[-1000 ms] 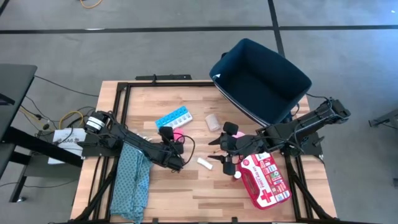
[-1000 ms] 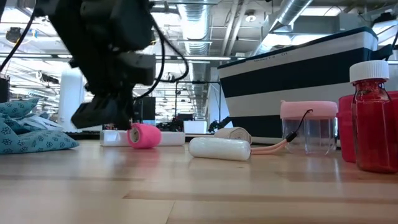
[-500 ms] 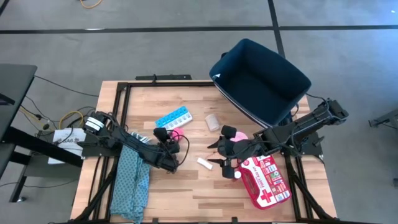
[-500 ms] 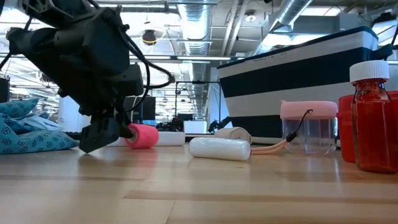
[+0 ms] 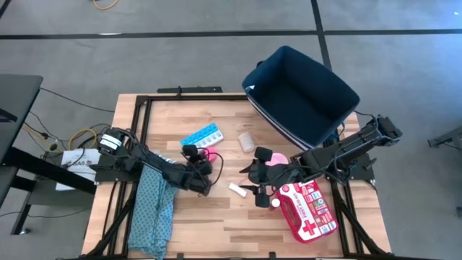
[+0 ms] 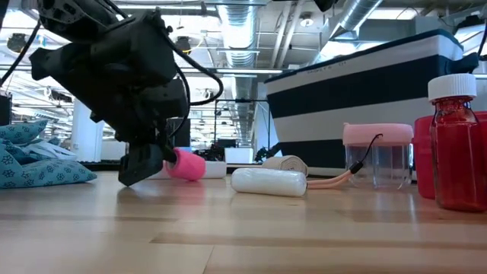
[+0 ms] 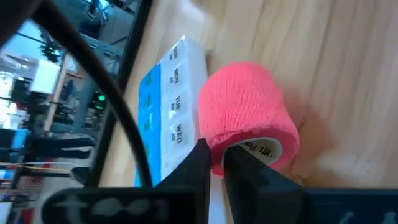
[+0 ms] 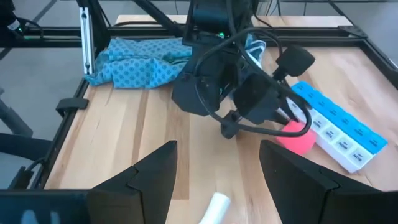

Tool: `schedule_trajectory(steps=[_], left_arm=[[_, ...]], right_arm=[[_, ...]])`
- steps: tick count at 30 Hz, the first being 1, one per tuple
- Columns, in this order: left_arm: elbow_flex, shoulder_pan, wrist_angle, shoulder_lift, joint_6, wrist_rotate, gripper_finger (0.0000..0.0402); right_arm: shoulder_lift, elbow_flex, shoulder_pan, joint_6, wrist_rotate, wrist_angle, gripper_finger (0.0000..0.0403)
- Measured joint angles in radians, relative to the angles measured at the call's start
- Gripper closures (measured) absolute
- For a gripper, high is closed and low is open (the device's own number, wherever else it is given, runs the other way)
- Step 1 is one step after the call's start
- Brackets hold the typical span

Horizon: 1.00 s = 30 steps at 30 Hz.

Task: Pick & place medical supplies in basket/bin
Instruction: Put the pink bandage into the blue bin

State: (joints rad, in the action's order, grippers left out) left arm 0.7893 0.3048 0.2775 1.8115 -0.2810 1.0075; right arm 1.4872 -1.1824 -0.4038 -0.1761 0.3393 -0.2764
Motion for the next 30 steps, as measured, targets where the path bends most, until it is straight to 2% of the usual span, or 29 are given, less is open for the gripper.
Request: schedule_trajectory(steps=[5,8,12,15,18,21,24,30], left_arm=[[0.050,0.024,-0.005,-0.066,0.059,-0.075,0.0393],[0.097,0.043,-0.007,-0.152,0.159,-0.076,0.0396],[0.172,0.040,-0.020,-0.277,0.327,-0.069,0.0396],[0.228,0.010,-0.127,-0.360,0.511,-0.100,0.0396],[0.286,-0.050,-0.341,-0.408,0.699,-0.234,0.0396],[0.360,-0.135,-0.512,-0.402,0.807,-0.438,0.0396],[0.467,-0.248,-0.565,-0.337,0.827,-0.596,0.0396],[0.666,-0.457,-0.566,-0.093,0.781,-0.655,0.0395]], right_arm=[[0.000,0.000,0.000,-0.024,0.002,-0.001,0.0182],[0.000,0.000,-0.007,-0.097,0.003,-0.001,0.0182],[-0.022,-0.023,-0.028,-0.112,0.004,-0.073,0.0182],[-0.057,-0.098,-0.050,-0.113,0.044,-0.201,0.0182],[-0.079,-0.177,-0.086,-0.113,0.122,-0.331,0.0182],[-0.102,-0.231,-0.125,-0.114,0.196,-0.414,0.0182],[-0.131,-0.243,-0.154,-0.128,0.249,-0.446,0.0182],[-0.156,-0.243,-0.174,-0.269,0.338,-0.554,0.0182]])
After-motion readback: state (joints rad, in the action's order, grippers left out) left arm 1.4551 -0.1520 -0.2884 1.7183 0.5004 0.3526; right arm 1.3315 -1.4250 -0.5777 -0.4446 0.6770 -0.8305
